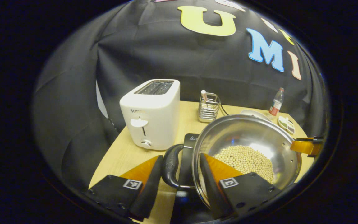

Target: First push the handle of the pot to place it horizontally, then grasp the pot with both hands and set it on the induction cooktop.

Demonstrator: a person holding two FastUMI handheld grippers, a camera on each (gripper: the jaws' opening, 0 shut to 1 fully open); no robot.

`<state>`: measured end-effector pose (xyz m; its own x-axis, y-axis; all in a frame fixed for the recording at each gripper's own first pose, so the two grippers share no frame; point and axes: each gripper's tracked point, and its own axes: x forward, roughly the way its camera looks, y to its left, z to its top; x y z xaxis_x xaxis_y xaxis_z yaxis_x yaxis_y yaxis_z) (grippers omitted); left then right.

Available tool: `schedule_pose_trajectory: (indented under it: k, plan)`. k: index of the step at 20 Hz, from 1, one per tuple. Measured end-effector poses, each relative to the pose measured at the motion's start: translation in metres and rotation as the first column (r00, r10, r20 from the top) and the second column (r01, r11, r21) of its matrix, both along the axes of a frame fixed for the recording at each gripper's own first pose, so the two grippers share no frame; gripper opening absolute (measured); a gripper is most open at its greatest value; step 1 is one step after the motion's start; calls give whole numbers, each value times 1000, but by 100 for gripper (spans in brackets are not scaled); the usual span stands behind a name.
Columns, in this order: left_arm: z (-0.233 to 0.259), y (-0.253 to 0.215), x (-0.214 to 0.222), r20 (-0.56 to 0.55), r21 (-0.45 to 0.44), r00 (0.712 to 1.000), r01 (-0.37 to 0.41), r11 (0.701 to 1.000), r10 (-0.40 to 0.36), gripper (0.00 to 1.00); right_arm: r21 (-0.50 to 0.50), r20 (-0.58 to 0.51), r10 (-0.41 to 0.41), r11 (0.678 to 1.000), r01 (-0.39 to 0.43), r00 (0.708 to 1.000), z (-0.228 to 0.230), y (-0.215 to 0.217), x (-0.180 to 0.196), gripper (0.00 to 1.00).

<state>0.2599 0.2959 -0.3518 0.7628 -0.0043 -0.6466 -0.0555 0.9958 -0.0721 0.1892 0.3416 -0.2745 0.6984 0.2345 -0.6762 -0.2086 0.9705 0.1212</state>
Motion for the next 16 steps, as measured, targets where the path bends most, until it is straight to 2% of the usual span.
schedule_pose_trajectory:
  k: [2,3,4,5,6,9,12,13,14,16]
  plan:
    - [8,8,-2,13,18,999,-32,999,32,99,-8,32,-5,1000,5,999,11,-4,0,94]
    - [11,9,0,28,23,999,-41,999,40,99,-6,47,-9,1000,9,999,18,-7,-1,96]
    - [18,10,1,50,27,998,-45,999,44,95,-1,65,-16,1000,16,998,25,-11,-2,97]
    - [25,9,4,76,31,996,-46,998,43,99,8,85,-21,1000,21,996,34,-15,-3,97]
    - [35,8,7,105,38,994,-44,998,40,96,18,109,-27,1000,25,994,42,-19,-4,97]
    - [66,-3,4,166,56,985,-47,997,37,99,22,171,-30,999,26,985,62,-40,-7,96]
    - [99,-29,-4,224,44,974,-49,998,38,98,27,215,-41,999,36,976,78,-66,-16,97]
    - [109,-38,-8,243,39,969,-52,998,41,95,33,223,-44,999,37,974,84,-76,-21,97]
    - [119,-48,-11,259,30,965,-52,998,42,98,35,232,-46,999,39,972,89,-87,-26,96]
    - [141,-72,-23,293,16,955,-45,999,38,99,34,252,-53,998,46,966,99,-111,-35,97]
